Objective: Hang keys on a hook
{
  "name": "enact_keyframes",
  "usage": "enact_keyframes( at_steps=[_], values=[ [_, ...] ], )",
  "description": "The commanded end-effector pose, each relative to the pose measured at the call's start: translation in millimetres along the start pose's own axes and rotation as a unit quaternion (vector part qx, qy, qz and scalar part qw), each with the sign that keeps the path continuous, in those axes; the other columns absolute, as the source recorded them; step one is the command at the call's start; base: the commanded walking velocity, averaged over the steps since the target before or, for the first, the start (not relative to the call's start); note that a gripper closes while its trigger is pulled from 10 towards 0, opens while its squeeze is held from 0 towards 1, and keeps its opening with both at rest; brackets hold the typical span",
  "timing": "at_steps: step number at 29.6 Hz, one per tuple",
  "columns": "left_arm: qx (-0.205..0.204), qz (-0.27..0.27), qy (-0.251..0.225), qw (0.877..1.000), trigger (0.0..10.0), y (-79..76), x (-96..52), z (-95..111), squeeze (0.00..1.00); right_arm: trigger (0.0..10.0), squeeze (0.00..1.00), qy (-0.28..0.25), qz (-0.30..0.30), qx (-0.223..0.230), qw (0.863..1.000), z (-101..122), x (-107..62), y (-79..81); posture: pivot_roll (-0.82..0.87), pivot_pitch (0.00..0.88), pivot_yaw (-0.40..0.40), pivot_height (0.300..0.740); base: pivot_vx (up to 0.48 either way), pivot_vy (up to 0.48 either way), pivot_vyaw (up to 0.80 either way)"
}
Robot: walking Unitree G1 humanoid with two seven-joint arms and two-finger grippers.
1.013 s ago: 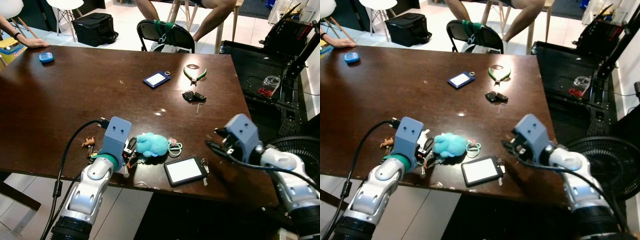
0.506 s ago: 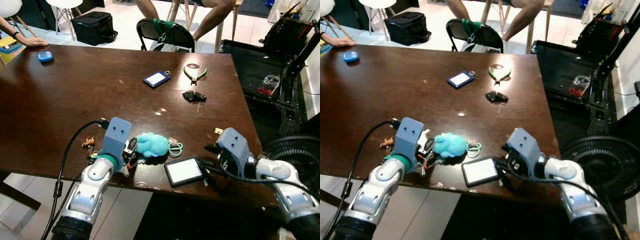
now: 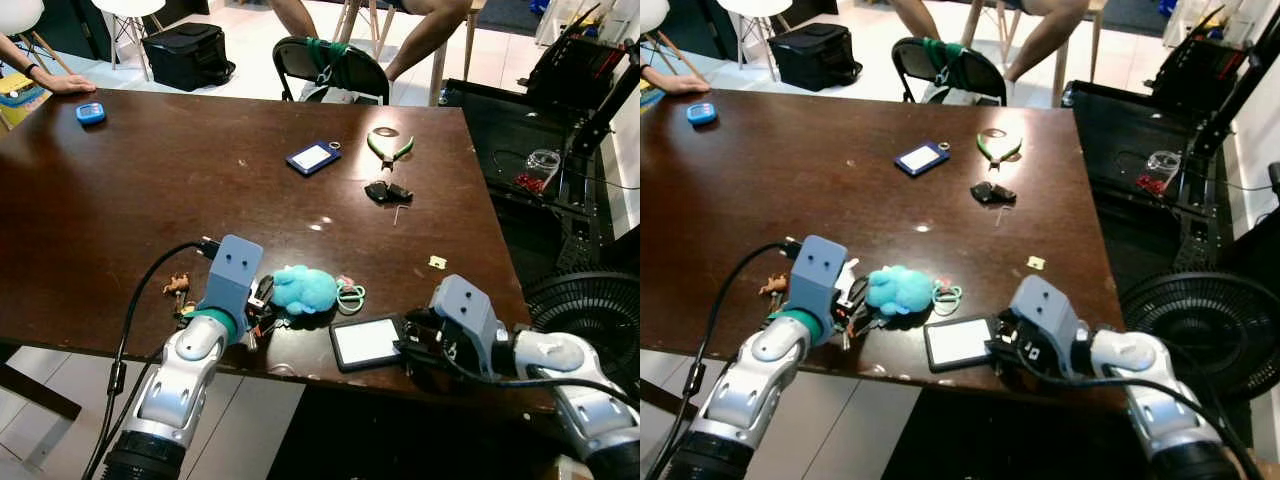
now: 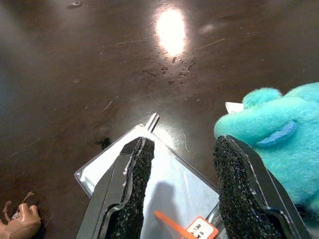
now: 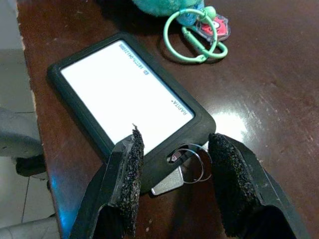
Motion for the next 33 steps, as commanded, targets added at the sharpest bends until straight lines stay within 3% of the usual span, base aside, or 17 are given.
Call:
enact_keyframes(
  at_steps=[1, 8, 9, 11, 12, 13, 14, 15, 16, 25, 32, 33],
  values=[
    [0.001, -0.002, 0.006, 1.0, 10.0, 0.3, 0.5, -4, 0.0, 10.0, 0.0, 0.006, -0.003, -0.001, 1.0, -5, -2.8, 0.7, -0.11, 0.097, 0.111, 0.74, 0.0, 0.0, 0.0],
    [0.001, -0.003, 0.005, 1.0, 10.0, 0.2, 0.6, -4, 0.0, 10.0, 0.0, 0.01, -0.015, 0.0, 1.0, -7, -5.5, -4.0, -0.11, 0.099, 0.111, 0.74, 0.0, 0.0, 0.0],
    [0.001, -0.002, 0.005, 1.0, 10.0, 0.2, 0.6, -4, 0.0, 7.9, 0.0, 0.013, -0.018, 0.0, 1.0, -9, -6.1, -5.2, -0.11, 0.099, 0.111, 0.74, 0.0, 0.0, 0.0],
    [0.001, -0.002, 0.005, 1.0, 10.0, 0.2, 0.6, -4, 0.0, 7.9, 0.0, 0.013, -0.018, 0.0, 1.0, -9, -6.1, -5.2, -0.11, 0.099, 0.111, 0.74, 0.0, 0.0, 0.0],
    [0.001, -0.002, 0.005, 1.0, 10.0, 0.4, 0.5, -4, 0.0, 4.6, 0.0, 0.014, -0.02, 0.0, 1.0, -9, -6.4, -6.2, -0.11, 0.098, 0.111, 0.74, 0.0, 0.0, 0.0],
    [0.001, -0.002, 0.005, 1.0, 10.0, 0.4, 0.5, -4, 0.0, 4.6, 0.0, 0.014, -0.02, 0.0, 1.0, -9, -6.4, -6.2, -0.11, 0.098, 0.111, 0.74, 0.0, 0.0, 0.0],
    [0.001, -0.002, 0.005, 1.0, 10.0, 0.5, 0.4, -4, 0.0, 1.8, 0.0, 0.016, -0.023, 0.0, 1.0, -10, -6.7, -7.3, -0.11, 0.098, 0.112, 0.74, 0.0, 0.0, 0.0],
    [0.001, -0.002, 0.005, 1.0, 10.0, 0.5, 0.4, -4, 0.0, 1.8, 0.0, 0.016, -0.023, 0.0, 1.0, -10, -6.7, -7.3, -0.11, 0.098, 0.112, 0.74, 0.0, 0.0, 0.0],
    [0.001, -0.002, 0.006, 1.0, 10.0, 0.5, 0.4, -5, 0.0, 0.0, 0.0, 0.017, -0.025, 0.0, 1.0, -11, -7.1, -8.2, -0.11, 0.098, 0.112, 0.74, 0.0, 0.0, 0.0],
    [0.0, -0.003, 0.008, 1.0, 10.0, 0.1, 0.5, -6, 0.0, 0.0, 0.0, 0.008, -0.035, 0.003, 0.999, -6, -8.5, -11.2, -0.11, 0.099, 0.111, 0.74, 0.0, 0.0, 0.0],
    [-0.001, -0.002, 0.009, 1.0, 10.0, 0.3, 0.5, -6, 0.0, 0.0, 0.0, -0.024, -0.043, 0.011, 0.999, 7, -7.3, -13.4, -0.11, 0.1, 0.11, 0.74, 0.0, 0.0, 0.0],
    [-0.002, -0.002, 0.009, 1.0, 10.0, 0.5, 0.4, -6, 0.0, 0.0, 0.0, -0.049, -0.048, 0.019, 0.997, 16, -6.4, -14.1, -0.11, 0.102, 0.111, 0.74, 0.0, 0.0, 0.0]
  ],
)
Point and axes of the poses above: a point about 5 cm out from each wrist's last joint towards the gripper, its own x axis pointing out of the wrist towards the gripper, its own z axis along the axis of the wrist's last joint, y = z × x, the point moved 4 cm from there along x, pointing out of the wrist towards the gripper, and after that the axes turned 9 degrees about x, right-handed, at the moved point
